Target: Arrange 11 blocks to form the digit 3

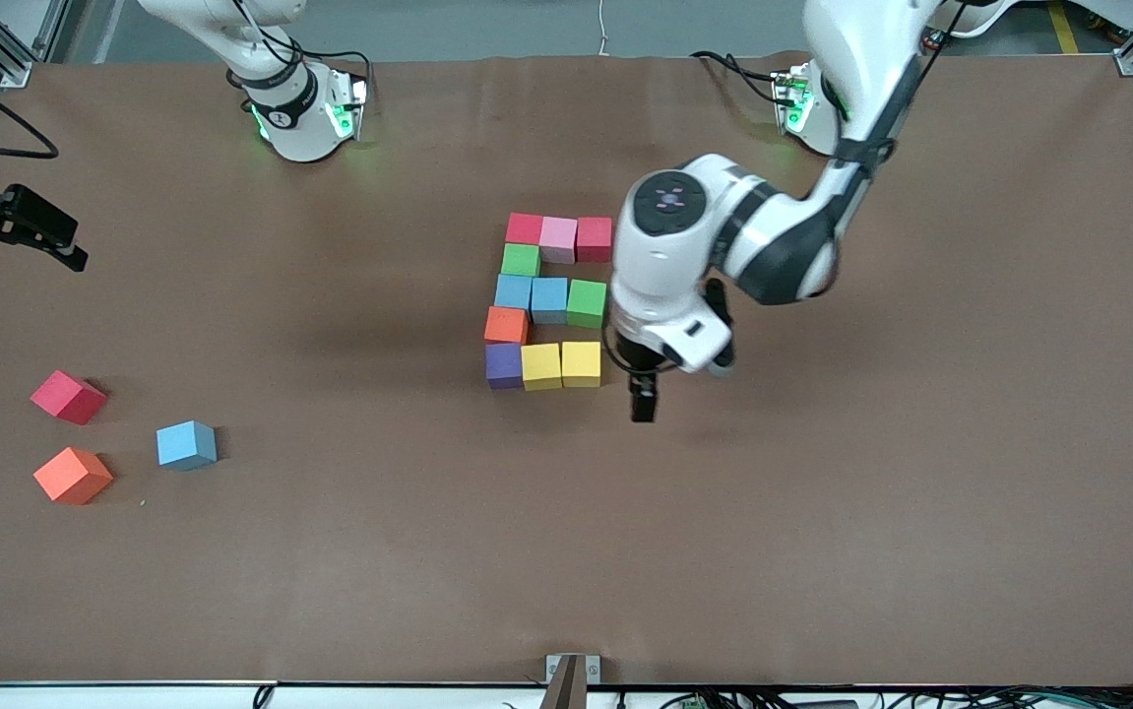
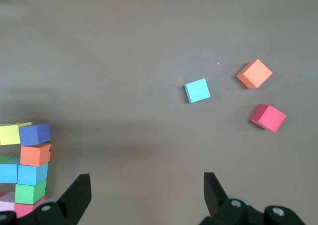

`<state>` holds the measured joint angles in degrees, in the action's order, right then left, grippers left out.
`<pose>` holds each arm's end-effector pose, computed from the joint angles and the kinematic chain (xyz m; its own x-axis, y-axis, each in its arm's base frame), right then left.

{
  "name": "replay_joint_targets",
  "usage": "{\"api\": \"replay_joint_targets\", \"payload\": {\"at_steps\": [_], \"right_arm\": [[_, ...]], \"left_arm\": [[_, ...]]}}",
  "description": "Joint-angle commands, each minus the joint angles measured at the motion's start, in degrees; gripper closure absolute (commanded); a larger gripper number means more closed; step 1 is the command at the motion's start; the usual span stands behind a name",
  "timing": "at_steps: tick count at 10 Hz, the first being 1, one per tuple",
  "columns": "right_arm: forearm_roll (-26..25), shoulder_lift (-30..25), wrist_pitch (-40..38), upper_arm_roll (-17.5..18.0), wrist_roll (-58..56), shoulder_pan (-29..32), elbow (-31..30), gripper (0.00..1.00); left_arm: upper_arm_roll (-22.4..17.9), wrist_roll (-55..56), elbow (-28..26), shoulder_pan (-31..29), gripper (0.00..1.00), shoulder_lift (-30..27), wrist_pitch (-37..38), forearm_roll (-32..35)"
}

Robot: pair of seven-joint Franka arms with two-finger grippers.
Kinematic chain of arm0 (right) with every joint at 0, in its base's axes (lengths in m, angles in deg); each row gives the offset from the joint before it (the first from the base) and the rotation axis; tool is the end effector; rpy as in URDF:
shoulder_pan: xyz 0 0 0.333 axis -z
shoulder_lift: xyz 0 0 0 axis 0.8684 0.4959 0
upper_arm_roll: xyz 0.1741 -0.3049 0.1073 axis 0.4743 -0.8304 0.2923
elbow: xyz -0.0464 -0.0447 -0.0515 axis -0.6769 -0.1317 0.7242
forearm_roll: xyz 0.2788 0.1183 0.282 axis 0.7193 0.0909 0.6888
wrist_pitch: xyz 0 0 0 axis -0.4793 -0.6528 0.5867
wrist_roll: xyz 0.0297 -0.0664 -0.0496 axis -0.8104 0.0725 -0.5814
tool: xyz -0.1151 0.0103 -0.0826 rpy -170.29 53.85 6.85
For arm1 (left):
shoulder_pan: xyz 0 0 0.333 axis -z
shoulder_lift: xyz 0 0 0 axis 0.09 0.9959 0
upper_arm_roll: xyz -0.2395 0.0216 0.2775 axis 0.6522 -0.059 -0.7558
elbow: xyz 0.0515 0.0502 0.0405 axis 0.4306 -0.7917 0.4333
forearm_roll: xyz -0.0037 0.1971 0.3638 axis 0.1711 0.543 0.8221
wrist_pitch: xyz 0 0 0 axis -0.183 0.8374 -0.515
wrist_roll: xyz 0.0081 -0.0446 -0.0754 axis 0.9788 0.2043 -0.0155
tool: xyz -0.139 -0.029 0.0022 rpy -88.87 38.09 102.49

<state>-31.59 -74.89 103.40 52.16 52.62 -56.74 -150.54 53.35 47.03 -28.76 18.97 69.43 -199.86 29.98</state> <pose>0.5691 -0.0010 0.6753 0.9969 -0.0012 0.0792 0.0010 -0.9996 -0.0283 0.6424 -0.4147 0.4071 0.0279 0.9994 -0.0188 0.9717 -0.0227 0.2351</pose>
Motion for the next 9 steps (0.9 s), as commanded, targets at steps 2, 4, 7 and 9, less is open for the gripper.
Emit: {"api": "replay_joint_targets", "payload": {"at_steps": [2, 4, 7, 9], "right_arm": [[0.0, -0.8, 0.1, 0.1, -0.5, 0.3, -0.4, 0.00], [-0.1, -0.7, 0.1, 0.1, -0.5, 0.3, -0.4, 0.00], [-0.3, -0.8, 0.1, 0.1, -0.5, 0.3, -0.4, 0.00], [-0.3, -0.7, 0.2, 0.1, -0.5, 0.3, -0.4, 0.00]], "left_arm": [[0.7, -12.0, -1.8, -10.3, 0.00, -7.1, 0.9, 0.7], [0.8, -23.6, -3.2, -15.8, 0.00, -10.9, 1.2, 0.6], [0.9, -48.5, -5.2, -22.4, 0.00, -16.0, 4.5, -6.4], [-4.1, -65.4, -6.1, -22.2, 0.00, -19.9, 9.1, -12.1]]}}
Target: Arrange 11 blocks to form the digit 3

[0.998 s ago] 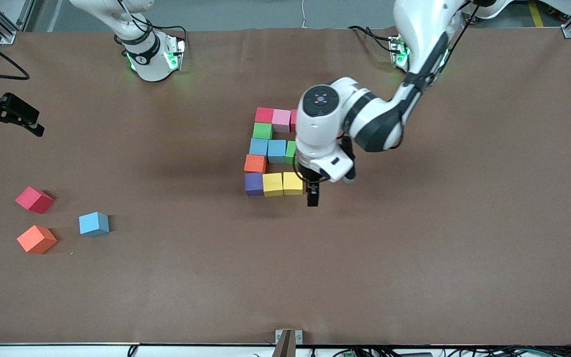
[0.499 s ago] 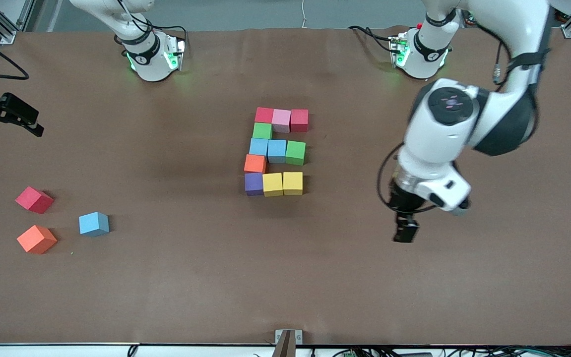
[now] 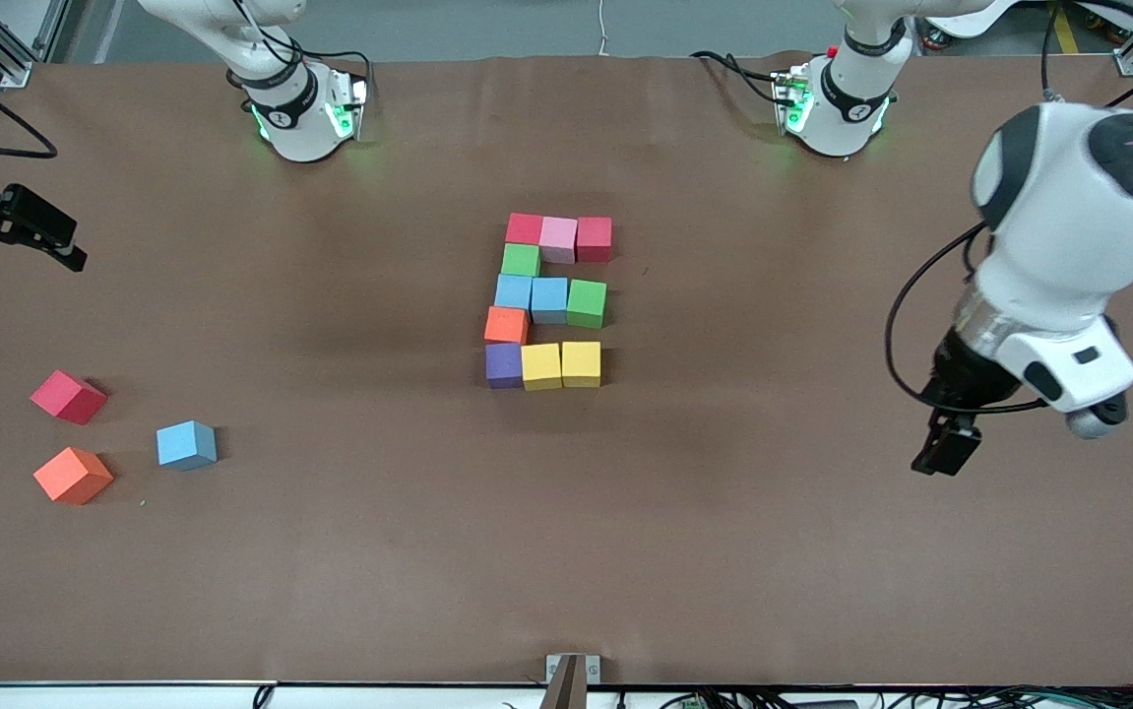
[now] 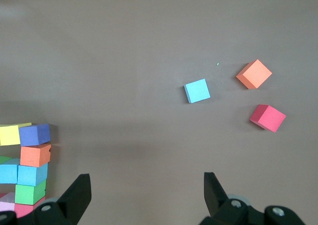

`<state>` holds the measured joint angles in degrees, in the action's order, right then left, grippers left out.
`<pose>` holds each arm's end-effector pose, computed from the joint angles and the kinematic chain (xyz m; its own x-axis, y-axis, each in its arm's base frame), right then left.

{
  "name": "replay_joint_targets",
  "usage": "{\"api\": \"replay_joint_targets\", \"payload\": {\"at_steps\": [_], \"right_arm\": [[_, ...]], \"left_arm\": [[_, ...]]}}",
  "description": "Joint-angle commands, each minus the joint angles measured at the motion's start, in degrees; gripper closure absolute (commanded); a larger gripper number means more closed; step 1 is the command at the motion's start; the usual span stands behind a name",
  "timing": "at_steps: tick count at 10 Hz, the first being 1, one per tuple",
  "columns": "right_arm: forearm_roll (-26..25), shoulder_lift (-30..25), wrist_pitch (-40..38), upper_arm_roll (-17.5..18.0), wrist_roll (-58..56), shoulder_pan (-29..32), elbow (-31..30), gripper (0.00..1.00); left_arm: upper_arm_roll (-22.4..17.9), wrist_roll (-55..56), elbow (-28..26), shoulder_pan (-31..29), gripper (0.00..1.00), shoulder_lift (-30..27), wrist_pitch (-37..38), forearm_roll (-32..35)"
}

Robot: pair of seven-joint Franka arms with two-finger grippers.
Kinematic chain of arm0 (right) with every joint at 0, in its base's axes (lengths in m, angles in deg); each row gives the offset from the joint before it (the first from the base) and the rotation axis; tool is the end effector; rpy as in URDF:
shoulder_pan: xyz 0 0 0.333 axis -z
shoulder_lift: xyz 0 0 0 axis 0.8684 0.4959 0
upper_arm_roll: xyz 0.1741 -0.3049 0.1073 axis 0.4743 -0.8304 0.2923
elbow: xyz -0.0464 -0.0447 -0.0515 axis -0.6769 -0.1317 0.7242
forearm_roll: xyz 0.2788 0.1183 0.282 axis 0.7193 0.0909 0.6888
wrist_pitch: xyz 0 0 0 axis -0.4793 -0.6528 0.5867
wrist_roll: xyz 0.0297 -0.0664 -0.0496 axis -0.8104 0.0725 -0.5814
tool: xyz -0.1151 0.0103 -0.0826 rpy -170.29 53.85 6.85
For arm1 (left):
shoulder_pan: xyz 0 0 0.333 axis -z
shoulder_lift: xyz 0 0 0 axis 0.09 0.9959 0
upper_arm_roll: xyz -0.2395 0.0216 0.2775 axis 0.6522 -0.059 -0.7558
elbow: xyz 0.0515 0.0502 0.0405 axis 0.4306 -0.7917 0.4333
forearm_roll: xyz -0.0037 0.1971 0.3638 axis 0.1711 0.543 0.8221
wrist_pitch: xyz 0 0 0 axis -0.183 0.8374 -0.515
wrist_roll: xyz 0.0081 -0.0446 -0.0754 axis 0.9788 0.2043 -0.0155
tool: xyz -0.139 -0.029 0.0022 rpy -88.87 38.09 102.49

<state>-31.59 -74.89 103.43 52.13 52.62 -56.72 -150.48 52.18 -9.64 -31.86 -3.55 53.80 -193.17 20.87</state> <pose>0.5692 -0.0015 0.6758 0.9967 -0.0021 0.0807 0.0002 -0.9996 -0.0283 0.6884 -0.1295 0.5609 0.4863 0.8631 0.1360 0.8228 -0.5047 0.2612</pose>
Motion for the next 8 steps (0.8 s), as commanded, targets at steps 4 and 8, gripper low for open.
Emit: {"api": "replay_joint_targets", "payload": {"at_steps": [4, 8], "right_arm": [[-0.5, -0.8, 0.2, 0.2, -0.6, 0.6, -0.3, 0.00], [-0.4, -0.7, 0.2, 0.0, -0.6, 0.8, 0.3, 0.00]], "left_arm": [[-8.8, -43.8, -3.0, -0.6, 0.00, -9.5, 13.6, -9.8], [-8.0, -61.6, -3.1, -1.9, 0.00, -12.2, 19.2, -7.2]]}}
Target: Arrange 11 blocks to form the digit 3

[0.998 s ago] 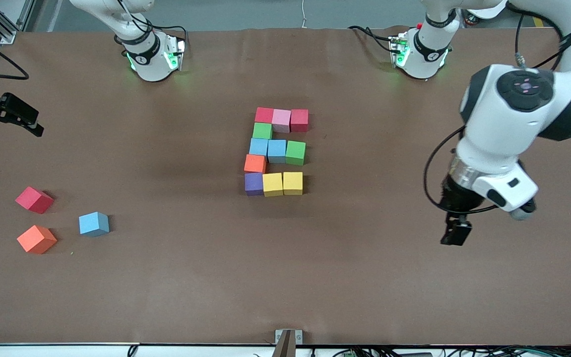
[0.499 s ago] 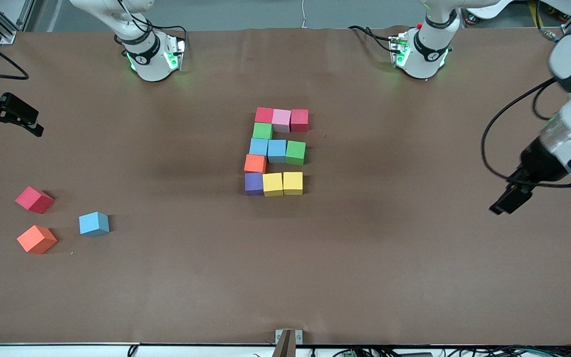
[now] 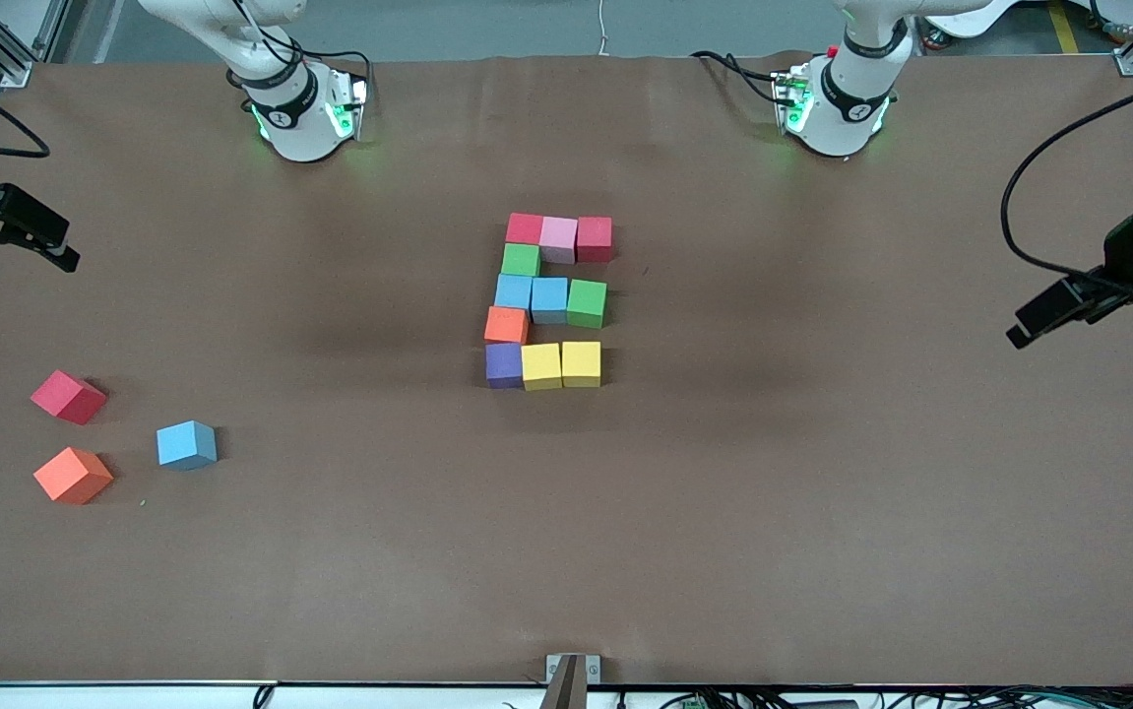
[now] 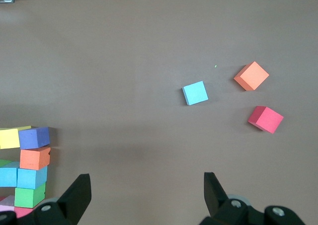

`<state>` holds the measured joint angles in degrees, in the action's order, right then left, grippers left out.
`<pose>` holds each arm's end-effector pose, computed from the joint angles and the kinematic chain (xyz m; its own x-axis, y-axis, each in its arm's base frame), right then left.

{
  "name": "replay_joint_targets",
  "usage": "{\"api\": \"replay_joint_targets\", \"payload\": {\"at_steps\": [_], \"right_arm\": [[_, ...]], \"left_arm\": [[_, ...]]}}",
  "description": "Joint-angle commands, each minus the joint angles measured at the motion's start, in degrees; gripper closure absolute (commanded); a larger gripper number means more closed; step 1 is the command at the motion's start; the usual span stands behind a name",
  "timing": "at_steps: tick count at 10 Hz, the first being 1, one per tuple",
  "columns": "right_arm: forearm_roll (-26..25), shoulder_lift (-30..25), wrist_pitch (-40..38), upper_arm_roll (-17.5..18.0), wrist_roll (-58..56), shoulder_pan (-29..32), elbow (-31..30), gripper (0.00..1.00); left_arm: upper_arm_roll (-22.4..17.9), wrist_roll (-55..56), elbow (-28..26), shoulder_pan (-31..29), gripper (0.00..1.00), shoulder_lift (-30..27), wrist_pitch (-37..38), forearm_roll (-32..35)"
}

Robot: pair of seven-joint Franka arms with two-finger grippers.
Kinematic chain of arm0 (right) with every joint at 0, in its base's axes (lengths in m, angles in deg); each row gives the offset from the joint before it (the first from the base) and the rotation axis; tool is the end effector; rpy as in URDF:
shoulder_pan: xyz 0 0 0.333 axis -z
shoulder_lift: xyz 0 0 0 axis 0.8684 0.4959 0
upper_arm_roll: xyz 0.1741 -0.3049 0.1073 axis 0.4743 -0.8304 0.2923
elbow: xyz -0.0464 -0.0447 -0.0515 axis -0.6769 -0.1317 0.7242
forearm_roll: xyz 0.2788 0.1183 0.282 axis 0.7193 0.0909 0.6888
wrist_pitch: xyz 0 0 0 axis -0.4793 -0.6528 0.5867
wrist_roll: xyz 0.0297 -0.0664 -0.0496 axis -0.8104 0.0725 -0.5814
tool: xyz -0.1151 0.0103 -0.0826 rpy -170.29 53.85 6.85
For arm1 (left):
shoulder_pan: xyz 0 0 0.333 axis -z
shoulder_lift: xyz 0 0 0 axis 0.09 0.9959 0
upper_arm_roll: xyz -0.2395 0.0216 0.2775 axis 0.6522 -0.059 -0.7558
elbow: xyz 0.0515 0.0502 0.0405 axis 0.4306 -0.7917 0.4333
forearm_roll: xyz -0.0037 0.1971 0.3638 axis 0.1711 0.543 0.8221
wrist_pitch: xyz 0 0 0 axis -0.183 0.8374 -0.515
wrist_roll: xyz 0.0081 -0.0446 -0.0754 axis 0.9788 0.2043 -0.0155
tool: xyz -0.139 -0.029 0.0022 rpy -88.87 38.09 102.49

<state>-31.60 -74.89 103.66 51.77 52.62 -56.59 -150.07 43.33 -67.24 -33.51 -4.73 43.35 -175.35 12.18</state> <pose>0.5699 -0.0064 0.6798 0.9957 -0.0107 0.0919 -0.0082 -0.9996 -0.0282 0.6127 -0.0310 0.6275 0.9641 0.2403 0.1126 0.2312 -0.9689 0.0879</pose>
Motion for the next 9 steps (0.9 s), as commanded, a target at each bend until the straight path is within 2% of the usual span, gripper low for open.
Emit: {"api": "replay_joint_targets", "payload": {"at_steps": [1, 3, 4, 7, 9], "right_arm": [[-0.4, -0.7, -0.1, 0.4, -0.6, 0.6, -0.1, 0.00], [-0.5, -0.7, -0.1, 0.4, -0.7, 0.5, -0.1, 0.00], [-0.5, -0.7, -0.2, 0.4, -0.7, 0.5, -0.1, 0.00], [-0.5, -0.6, -0.4, 0.3, -0.7, 0.5, -0.1, 0.00], [-0.5, -0.2, -0.2, 0.3, -0.7, 0.6, -0.2, 0.00]], "left_arm": [[0.7, -7.7, -1.1, -0.7, 0.00, -1.8, 1.8, 1.0], [-1.1, -9.7, -0.9, 0.0, 0.00, -3.9, 2.7, 0.4], [-2.3, -12.0, -1.7, 0.5, 0.00, -5.5, 6.1, 1.1], [-2.2, -14.8, -8.7, 1.4, 0.00, -11.6, 3.6, 2.2], [-2.4, -14.7, -6.7, 1.4, 0.00, -10.2, 4.0, 2.3]]}}
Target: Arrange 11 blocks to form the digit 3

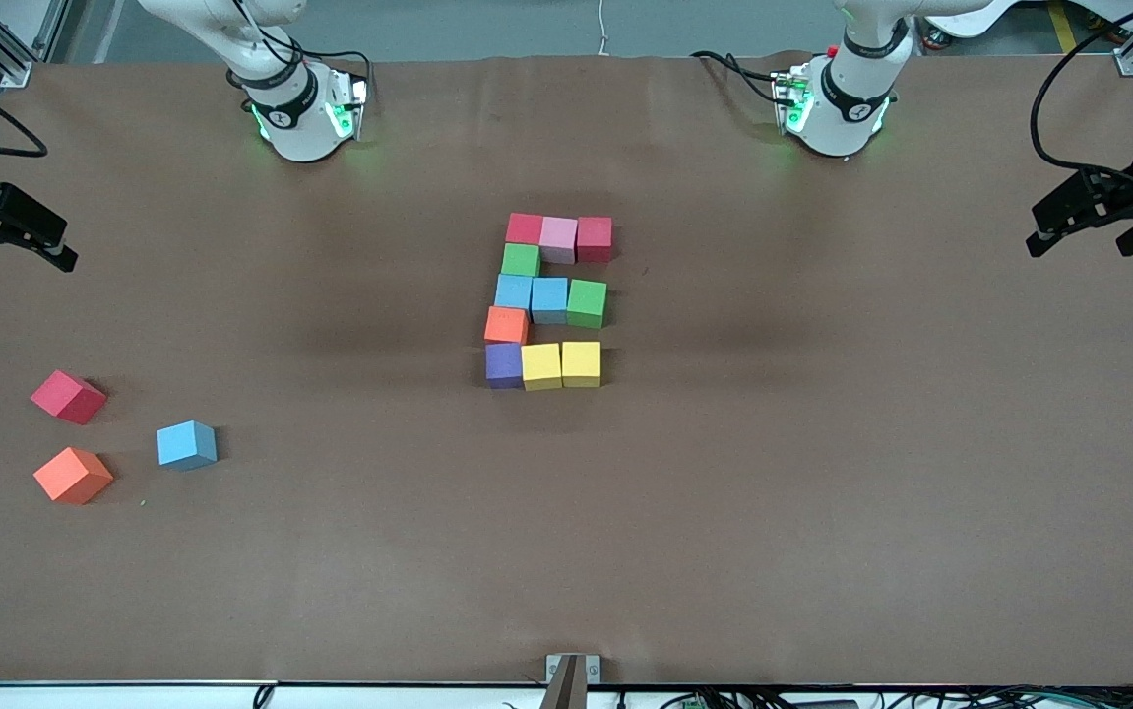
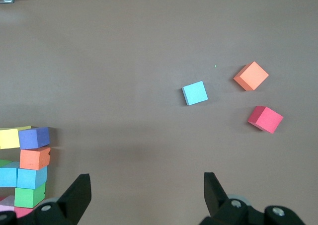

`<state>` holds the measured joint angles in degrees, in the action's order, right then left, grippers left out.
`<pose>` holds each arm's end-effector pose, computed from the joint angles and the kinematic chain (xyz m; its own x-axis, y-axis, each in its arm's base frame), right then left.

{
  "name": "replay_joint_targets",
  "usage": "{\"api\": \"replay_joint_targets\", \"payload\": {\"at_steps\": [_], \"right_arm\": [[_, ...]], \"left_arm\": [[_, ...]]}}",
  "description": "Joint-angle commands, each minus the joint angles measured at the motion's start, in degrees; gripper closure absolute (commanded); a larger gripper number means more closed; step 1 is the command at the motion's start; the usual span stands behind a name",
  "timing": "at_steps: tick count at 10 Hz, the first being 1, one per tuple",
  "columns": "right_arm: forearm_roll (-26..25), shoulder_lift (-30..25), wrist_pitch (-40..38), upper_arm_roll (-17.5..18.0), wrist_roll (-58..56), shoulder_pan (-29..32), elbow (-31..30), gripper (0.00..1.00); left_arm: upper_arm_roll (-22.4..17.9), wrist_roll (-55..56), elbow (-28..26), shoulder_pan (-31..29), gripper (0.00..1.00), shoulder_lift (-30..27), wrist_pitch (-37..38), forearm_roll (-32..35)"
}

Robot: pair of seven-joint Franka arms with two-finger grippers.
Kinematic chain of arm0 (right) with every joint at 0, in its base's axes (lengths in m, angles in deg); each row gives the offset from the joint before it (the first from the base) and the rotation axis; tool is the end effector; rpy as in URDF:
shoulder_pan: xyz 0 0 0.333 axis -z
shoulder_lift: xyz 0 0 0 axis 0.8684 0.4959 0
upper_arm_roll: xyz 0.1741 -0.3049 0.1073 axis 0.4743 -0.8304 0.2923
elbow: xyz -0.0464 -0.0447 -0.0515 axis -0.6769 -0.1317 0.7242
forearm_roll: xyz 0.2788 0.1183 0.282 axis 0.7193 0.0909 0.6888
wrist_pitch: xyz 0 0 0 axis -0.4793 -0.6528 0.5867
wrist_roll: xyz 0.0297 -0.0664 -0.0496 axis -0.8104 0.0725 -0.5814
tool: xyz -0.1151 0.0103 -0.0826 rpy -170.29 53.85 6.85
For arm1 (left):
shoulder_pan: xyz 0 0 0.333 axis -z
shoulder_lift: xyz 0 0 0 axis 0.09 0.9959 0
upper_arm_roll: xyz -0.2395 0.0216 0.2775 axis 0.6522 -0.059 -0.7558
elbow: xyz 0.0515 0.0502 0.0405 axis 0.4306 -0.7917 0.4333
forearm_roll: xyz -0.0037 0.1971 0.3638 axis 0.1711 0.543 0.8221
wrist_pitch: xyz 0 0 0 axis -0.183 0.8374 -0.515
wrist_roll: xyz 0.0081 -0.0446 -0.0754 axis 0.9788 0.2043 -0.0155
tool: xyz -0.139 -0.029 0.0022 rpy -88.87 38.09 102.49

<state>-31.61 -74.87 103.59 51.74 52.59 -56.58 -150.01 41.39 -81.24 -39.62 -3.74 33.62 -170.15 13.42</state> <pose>0.5698 -0.0069 0.6800 0.9958 -0.0109 0.0913 -0.0083 -0.9996 -0.0280 0.5422 -0.0172 0.6615 0.9945 0.0081 0.1040 0.0045 -0.9994 0.0344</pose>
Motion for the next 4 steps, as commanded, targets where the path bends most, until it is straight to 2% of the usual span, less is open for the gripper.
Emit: {"api": "replay_joint_targets", "payload": {"at_steps": [1, 3, 4], "right_arm": [[-1.2, -0.2, -0.1, 0.3, -0.7, 0.7, -0.1, 0.00], [-4.0, -0.2, -0.2, 0.4, -0.6, 0.4, 1.7, 0.00], [-3.9, -0.2, -0.3, 0.4, -0.6, 0.4, 2.5, 0.00]], "left_arm": [[-0.2, -1.4, -0.2, 0.6, 0.00, -0.3, -0.8, 1.7], [-0.1, -1.5, 0.3, 0.5, 0.00, 0.2, 0.7, 1.8], [-0.1, -1.0, 0.4, 0.7, 0.00, 0.2, 0.7, 1.7]]}}
